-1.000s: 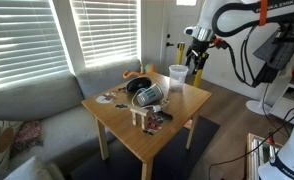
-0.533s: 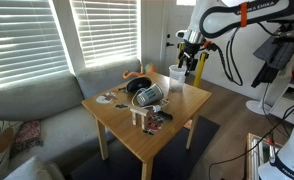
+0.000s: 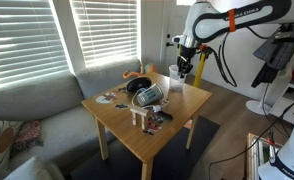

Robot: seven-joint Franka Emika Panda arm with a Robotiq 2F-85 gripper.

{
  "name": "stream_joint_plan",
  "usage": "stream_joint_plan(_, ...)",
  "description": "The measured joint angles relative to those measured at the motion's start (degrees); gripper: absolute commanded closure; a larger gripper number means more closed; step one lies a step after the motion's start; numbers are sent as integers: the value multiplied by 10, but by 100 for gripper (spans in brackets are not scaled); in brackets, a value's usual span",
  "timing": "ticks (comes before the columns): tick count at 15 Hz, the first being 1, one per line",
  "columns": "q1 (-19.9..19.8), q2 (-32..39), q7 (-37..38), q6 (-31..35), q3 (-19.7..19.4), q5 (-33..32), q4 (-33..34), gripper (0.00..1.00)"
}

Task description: Pour the content in the clear frost cold cup onto the table

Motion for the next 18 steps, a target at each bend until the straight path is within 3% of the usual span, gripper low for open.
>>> stream_joint_plan(1, -2, 3, 0, -2, 2, 0, 0, 99)
stream_joint_plan(10, -14, 0, -8, -50, 12, 9, 21, 99)
stream_joint_plan(18, -49, -4, -155, -256, -20, 211, 116, 99)
